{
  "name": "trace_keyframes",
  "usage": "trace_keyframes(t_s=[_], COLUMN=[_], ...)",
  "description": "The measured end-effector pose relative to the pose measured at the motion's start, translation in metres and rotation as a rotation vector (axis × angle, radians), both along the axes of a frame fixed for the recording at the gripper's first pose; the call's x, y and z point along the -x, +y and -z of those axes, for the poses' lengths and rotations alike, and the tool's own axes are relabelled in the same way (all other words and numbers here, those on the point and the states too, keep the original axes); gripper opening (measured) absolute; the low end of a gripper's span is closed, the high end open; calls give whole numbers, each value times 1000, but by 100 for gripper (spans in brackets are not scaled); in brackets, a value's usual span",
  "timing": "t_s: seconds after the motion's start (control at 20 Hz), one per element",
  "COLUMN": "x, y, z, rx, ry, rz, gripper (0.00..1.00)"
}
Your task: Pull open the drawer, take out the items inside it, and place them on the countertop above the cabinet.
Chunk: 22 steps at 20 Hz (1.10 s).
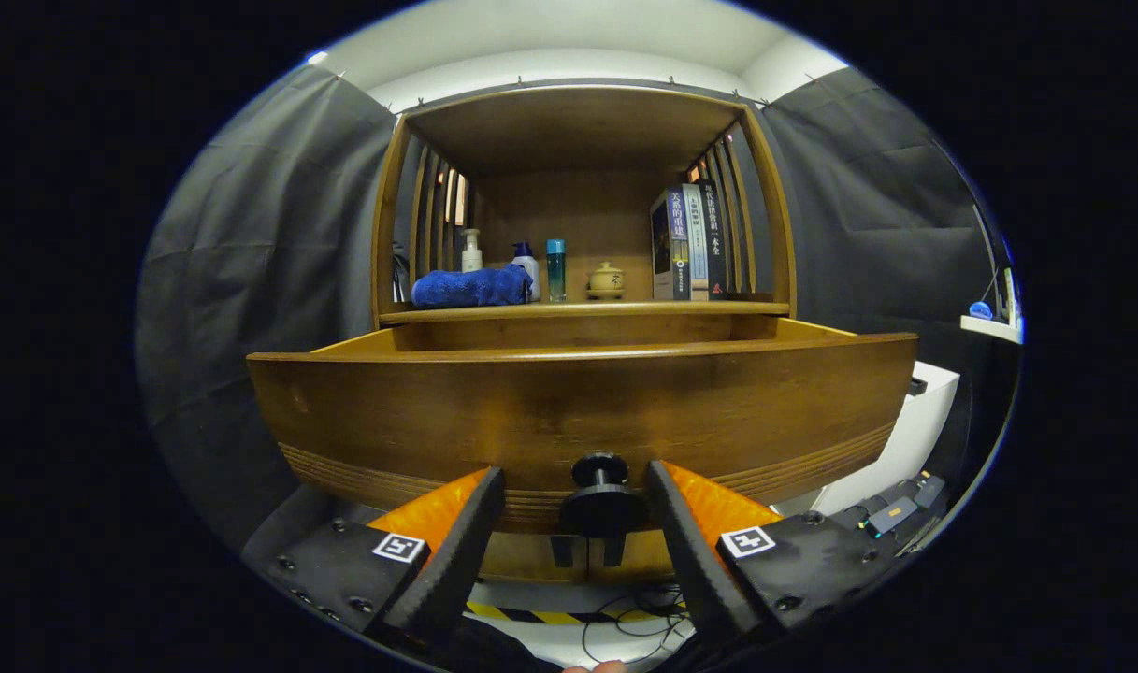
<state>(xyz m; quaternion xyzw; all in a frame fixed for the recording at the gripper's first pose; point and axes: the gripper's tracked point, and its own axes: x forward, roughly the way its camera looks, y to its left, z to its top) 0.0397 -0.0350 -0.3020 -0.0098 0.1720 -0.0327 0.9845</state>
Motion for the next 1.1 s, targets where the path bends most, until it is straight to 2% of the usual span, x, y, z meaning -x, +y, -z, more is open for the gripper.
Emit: trace_keyframes(t_s=[0.15,0.25,0.35,0.5,0.6,0.75,0.95,1.05,1.1], x=[7,-1,-22,-66,-98,-143,-172,-176,-172], y=[0,-13,-23,-23,-36,-56,-44,-49,-44], z=[-39,-76,-103,-128,-140,-129,-77,-50,-35], rx=[-29,-7,18,-48,-42,78,-26,-32,-42], ry=[-59,-75,-34,77,130,255,479,566,627], rz=[-11,13,11,-40,-45,-58,-69,-54,-56], gripper=[98,98,98,98,99,98,98,95,89])
